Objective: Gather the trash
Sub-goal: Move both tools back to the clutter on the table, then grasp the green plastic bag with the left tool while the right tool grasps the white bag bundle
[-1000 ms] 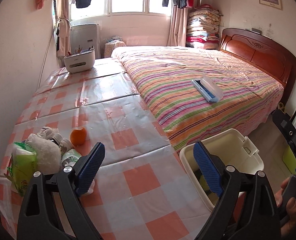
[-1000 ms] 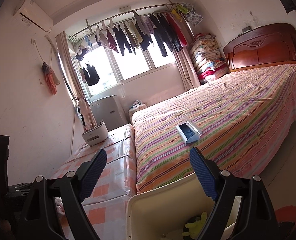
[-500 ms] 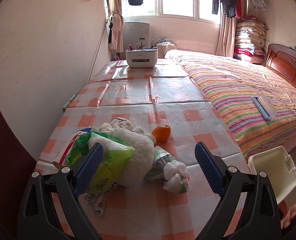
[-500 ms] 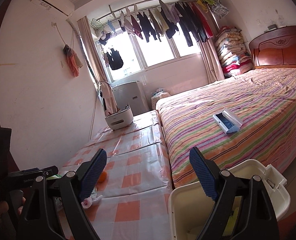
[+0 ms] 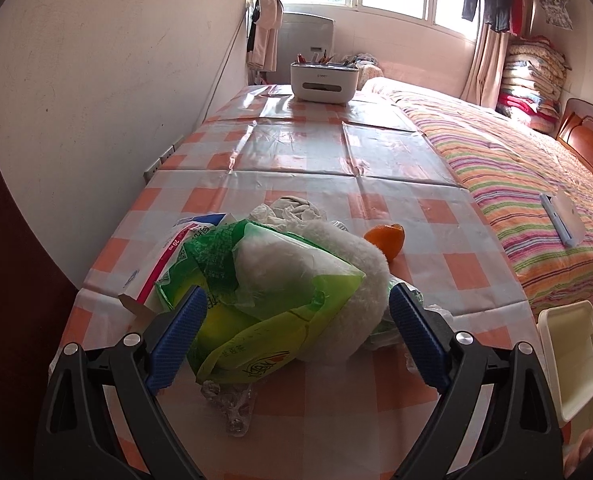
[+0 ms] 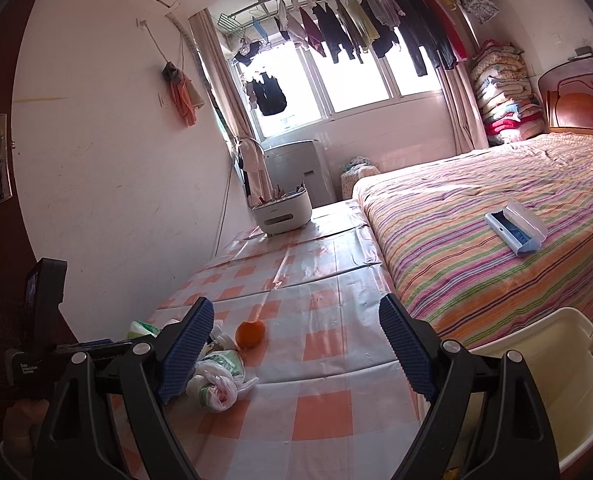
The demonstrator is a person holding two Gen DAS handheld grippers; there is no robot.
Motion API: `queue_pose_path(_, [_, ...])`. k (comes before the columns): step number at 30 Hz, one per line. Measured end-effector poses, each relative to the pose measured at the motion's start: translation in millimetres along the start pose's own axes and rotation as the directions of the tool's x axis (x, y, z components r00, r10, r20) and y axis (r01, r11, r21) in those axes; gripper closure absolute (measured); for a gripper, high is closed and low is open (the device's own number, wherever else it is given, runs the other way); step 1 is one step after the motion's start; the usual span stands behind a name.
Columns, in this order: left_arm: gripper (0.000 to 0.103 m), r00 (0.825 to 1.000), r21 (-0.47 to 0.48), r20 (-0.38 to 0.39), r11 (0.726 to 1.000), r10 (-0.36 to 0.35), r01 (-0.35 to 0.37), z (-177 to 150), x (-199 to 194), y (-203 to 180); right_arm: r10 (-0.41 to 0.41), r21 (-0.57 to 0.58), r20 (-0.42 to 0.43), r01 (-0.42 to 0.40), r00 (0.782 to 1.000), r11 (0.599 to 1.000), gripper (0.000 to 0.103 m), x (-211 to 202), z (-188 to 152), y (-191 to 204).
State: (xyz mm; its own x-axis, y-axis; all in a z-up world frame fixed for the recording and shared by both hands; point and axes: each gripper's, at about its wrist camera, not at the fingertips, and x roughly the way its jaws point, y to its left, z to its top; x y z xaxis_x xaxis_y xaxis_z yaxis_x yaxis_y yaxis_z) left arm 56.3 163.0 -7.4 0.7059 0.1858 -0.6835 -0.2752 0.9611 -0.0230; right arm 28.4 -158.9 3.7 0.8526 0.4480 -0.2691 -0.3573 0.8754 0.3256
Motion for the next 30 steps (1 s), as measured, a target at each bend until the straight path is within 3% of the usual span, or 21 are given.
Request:
queue_pose_path(3, [0.022, 1.0, -0.014, -0.011, 1.0, -0.006, 0.006, -0.8, 3.2, 6.2, 0.029, -0.013, -0.036, -0.029, 0.999, 0.999, 0.021, 10.3, -4.6, 9.5])
queue_pose_path(5, [0.041, 0.999, -0.022, -0.033, 0.999, -0.026, 0.026, -1.4, 6.3, 9.6, 0.057, -0.024, -0.068, -0.059, 0.996, 0.998, 0.021, 18.2, -7.8, 17.9])
queue_pose_path(10, [0.053, 0.997, -0.027, -0.058, 0.999, -0.047, 0.046, -4.1, 11.9, 13.0, 0.121, -0.079, -0.156, -0.134, 0.98, 0.988, 0.021, 38.5, -18.9, 42.6])
queue_pose_path(14, [0.069, 0.996, -0.023, -0.06, 0.998, -0.06, 0.059, -4.1, 10.5, 15.7, 0.154, -0.134, -0.256, -0.193, 0.954, 0.972, 0.021, 58.9, -29.3, 63.0])
queue_pose_path(21, [0.082, 0.995, -0.05, -0.055, 0.995, -0.084, 0.081, -2.5, 6.8, 21.7, 0.145, -0.195, -0.378, -0.232, 0.914, 0.953, 0.021, 93.8, -46.3, 82.8])
queue_pose_path(25, [0.096, 0.995, -0.053, -0.044, 0.995, -0.09, 0.088, -1.2, 2.3, 23.2, 0.133, -0.195, -0.433, -0.237, 0.892, 0.952, 0.021, 105.0, -57.4, 84.2])
queue_pose_path(27, [0.097, 0.996, -0.053, -0.032, 0.995, -0.086, 0.085, -0.7, -1.0, 23.0, 0.119, -0.205, -0.452, -0.233, 0.884, 0.951, 0.021, 111.0, -61.1, 85.0])
queue_pose_path(30, [0.098, 0.996, -0.051, -0.021, 0.995, -0.084, 0.083, 0.3, -4.6, 22.7, 0.112, -0.214, -0.474, -0.238, 0.873, 0.947, 0.03, 116.7, -65.7, 86.7])
